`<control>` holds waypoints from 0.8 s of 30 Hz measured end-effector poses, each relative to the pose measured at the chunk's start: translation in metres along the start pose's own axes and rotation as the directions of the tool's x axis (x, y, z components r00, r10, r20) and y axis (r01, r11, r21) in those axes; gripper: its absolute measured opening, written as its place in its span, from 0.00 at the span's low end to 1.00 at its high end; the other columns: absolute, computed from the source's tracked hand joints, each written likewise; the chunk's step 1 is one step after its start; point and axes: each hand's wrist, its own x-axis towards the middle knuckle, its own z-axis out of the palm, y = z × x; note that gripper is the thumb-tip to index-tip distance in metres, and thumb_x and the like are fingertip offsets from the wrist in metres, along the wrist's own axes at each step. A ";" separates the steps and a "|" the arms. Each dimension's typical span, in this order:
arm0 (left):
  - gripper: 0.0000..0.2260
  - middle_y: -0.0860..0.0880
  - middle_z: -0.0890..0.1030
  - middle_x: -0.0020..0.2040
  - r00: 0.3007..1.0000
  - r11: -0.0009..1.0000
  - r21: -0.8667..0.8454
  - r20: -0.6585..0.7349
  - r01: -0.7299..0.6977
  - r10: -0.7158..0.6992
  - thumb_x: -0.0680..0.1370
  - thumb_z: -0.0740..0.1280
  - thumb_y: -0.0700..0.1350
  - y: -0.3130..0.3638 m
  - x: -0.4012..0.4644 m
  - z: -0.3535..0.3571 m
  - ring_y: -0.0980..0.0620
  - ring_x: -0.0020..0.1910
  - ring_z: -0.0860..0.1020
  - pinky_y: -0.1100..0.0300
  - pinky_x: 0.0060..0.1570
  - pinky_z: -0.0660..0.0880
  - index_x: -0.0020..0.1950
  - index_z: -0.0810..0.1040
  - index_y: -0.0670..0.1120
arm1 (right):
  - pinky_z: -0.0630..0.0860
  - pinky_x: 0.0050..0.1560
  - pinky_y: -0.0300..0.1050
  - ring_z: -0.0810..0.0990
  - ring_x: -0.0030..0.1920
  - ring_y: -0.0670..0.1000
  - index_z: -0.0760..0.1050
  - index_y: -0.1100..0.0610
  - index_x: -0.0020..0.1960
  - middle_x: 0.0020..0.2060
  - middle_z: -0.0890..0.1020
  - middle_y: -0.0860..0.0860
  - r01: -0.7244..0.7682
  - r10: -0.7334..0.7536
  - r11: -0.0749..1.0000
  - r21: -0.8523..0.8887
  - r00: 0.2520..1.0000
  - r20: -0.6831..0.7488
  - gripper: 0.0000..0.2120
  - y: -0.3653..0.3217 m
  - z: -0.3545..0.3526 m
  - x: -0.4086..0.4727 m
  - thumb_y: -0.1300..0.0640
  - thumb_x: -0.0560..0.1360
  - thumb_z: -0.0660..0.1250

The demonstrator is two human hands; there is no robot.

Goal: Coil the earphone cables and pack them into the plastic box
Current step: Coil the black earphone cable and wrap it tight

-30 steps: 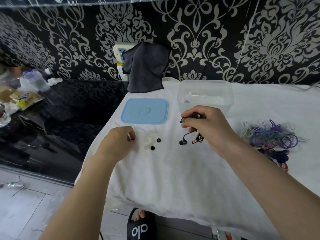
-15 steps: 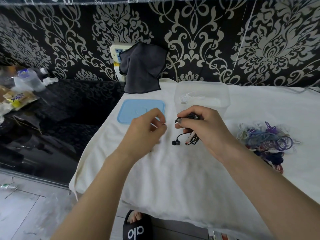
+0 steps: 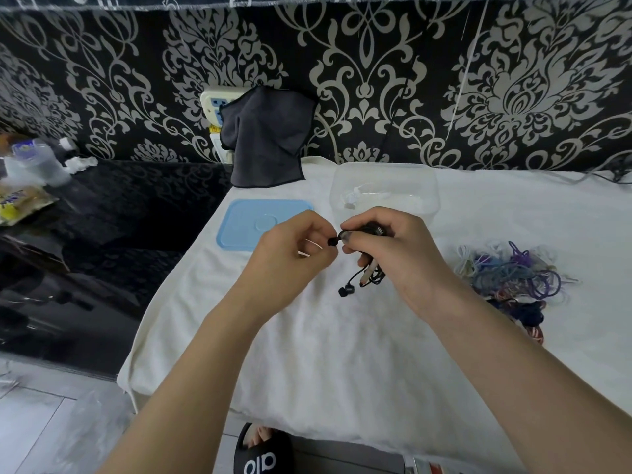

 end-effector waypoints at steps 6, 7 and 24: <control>0.06 0.53 0.82 0.41 1.000 0.999 -0.013 -0.005 -0.030 0.030 0.77 0.71 0.37 0.004 0.000 0.003 0.58 0.38 0.78 0.69 0.39 0.72 0.48 0.80 0.48 | 0.74 0.31 0.41 0.80 0.31 0.46 0.84 0.54 0.47 0.38 0.86 0.54 0.000 0.000 1.000 0.002 1.000 0.004 0.06 0.000 -0.002 -0.001 0.62 0.73 0.72; 0.06 0.51 0.83 0.42 1.000 0.999 -0.018 -0.008 -0.030 0.030 0.77 0.72 0.37 0.004 0.000 0.003 0.57 0.39 0.79 0.69 0.40 0.73 0.48 0.80 0.48 | 0.74 0.31 0.40 0.80 0.31 0.46 0.83 0.54 0.47 0.38 0.86 0.54 0.001 -0.001 1.000 -0.002 1.000 0.002 0.05 0.000 -0.002 -0.001 0.62 0.73 0.72; 0.07 0.54 0.85 0.45 0.999 0.999 -0.047 -0.041 -0.010 0.008 0.78 0.72 0.42 0.008 0.000 -0.003 0.47 0.46 0.83 0.36 0.45 0.80 0.48 0.83 0.55 | 0.73 0.34 0.40 0.82 0.38 0.50 0.82 0.62 0.49 0.36 0.82 0.53 -0.091 0.074 0.972 0.216 0.994 0.086 0.05 -0.002 -0.007 0.004 0.66 0.74 0.72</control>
